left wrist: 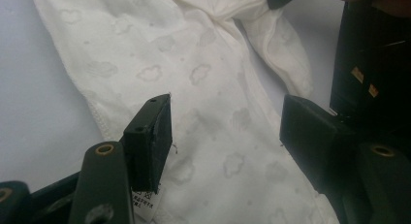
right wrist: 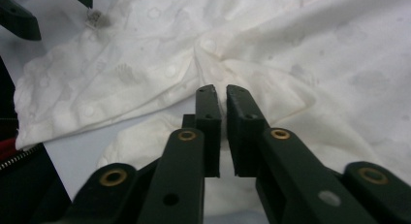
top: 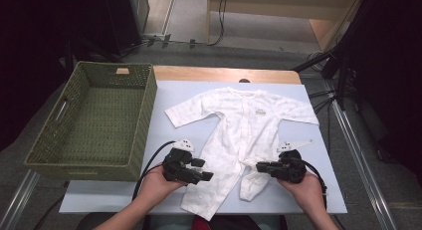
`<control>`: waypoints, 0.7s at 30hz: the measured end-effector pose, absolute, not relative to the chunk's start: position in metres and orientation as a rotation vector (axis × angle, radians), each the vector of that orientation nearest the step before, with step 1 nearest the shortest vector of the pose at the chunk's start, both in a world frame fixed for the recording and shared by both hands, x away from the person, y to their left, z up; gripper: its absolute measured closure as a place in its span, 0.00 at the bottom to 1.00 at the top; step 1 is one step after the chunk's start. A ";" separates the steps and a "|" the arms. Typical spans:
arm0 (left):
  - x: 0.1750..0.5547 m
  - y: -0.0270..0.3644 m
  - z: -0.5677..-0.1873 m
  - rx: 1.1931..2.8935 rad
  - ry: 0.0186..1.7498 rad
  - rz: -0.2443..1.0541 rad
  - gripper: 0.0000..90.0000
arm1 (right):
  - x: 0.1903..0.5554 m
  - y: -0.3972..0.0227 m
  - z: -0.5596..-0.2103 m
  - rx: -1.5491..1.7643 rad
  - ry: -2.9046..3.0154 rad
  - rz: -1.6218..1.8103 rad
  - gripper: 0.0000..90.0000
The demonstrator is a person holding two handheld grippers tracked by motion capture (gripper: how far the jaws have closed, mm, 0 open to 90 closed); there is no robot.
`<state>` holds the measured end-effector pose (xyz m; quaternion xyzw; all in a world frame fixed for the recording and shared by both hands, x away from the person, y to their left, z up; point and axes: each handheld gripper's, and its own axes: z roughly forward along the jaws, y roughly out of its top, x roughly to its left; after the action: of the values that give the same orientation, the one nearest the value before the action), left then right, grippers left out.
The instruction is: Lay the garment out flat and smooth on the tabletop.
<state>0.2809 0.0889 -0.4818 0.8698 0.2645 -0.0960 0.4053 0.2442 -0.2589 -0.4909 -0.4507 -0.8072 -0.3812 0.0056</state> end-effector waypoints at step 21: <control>0.281 0.090 -0.485 2.208 0.677 -0.237 0.41 | 0.278 -0.235 -0.468 -1.367 -2.559 -1.266 0.94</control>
<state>0.2812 0.0900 -0.4847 0.8722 0.2676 -0.0935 0.3986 0.2780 -0.2352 -0.4683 -0.4319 -0.8083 -0.3999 -0.0119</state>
